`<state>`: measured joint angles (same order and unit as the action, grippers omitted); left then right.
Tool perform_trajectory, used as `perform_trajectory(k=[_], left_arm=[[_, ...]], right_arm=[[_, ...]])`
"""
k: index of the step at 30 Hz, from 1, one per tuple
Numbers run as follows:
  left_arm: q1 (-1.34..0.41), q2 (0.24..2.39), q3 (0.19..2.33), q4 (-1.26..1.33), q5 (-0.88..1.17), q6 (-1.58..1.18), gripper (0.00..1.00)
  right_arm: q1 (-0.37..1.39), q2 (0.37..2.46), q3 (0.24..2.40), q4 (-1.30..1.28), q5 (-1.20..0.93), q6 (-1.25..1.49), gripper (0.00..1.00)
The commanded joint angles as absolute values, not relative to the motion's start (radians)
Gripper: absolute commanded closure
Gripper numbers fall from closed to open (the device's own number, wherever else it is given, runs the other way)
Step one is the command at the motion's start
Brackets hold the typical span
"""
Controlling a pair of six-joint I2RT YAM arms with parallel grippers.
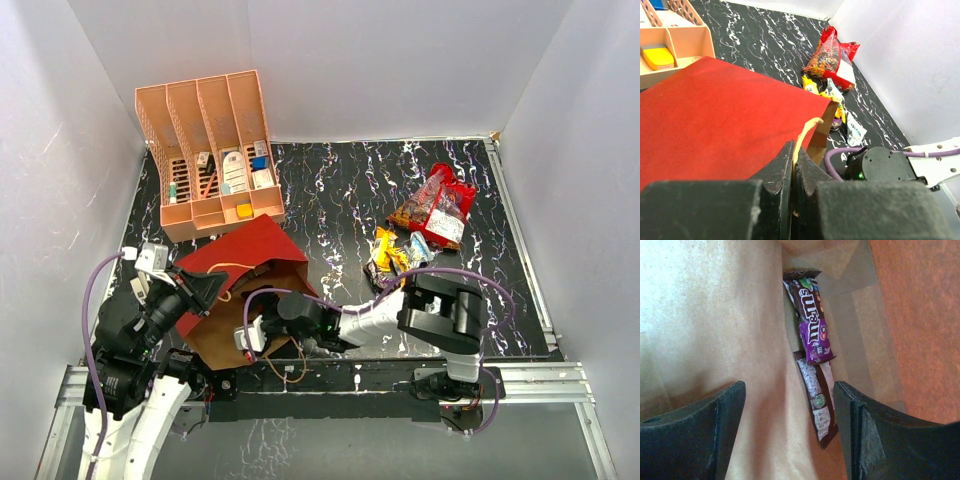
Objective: Take the snacks out of the paper bag
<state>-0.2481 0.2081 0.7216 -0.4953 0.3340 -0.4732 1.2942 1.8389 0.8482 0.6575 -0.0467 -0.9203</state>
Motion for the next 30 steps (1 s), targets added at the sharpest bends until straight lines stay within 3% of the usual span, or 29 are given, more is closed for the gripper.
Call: perform_trajectory(k=[1,16,30], left_arm=[[-0.222,0.209,0.720,-0.476,0.341,-0.471,0.98],[-0.221,0.199,0.715,-0.461,0.370,-0.469,0.98],[-0.223,0.194,0.711,-0.454,0.377,-0.472,0.99]], right_arm=[[1.287,1.897,0.947,0.751,-0.049,-1.003,0.28],[1.241,2.164,1.214,0.766,-0.049,-1.015,0.37],[1.202,2.355,1.423,0.782,-0.078,-1.014,0.37]])
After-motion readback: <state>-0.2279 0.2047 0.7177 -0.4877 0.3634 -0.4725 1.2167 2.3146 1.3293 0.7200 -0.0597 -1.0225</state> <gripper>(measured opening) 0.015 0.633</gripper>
